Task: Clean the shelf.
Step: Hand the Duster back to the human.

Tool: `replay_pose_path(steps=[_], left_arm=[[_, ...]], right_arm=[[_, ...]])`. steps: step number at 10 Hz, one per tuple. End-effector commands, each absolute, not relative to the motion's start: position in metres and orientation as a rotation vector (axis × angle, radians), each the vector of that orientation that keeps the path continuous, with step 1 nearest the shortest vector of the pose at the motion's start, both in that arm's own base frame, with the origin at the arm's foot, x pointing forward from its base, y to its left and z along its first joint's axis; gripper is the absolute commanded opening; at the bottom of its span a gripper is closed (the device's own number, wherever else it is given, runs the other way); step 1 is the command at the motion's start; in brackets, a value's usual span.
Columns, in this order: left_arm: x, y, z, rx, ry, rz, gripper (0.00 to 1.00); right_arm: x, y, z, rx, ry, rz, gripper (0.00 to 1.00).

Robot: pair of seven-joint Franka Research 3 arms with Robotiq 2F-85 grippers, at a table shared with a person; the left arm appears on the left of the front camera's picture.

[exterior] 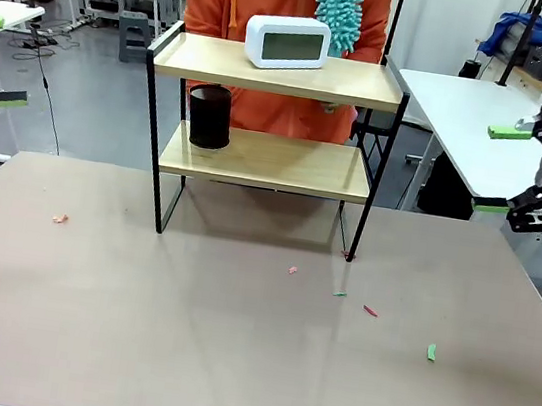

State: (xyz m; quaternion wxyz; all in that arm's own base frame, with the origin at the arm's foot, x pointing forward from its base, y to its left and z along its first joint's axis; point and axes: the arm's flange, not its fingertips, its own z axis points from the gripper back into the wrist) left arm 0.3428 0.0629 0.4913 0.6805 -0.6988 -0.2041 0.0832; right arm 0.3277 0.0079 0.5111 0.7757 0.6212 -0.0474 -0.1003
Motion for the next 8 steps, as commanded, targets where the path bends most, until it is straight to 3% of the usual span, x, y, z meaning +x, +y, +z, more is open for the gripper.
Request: replay_pose_path(steps=[1, 8], left_arm=[[0.3393, 0.0642, 0.4942, -1.569, -0.453, 0.172, 1.00], [0.3393, 0.0642, 0.4942, -1.569, -0.453, 0.172, 1.00]], right_arm=[[0.3253, 0.0079, 0.5149, 1.345, -0.101, -0.231, 1.00], [0.3253, 0.0079, 0.5149, 1.345, -0.101, -0.231, 1.00]])
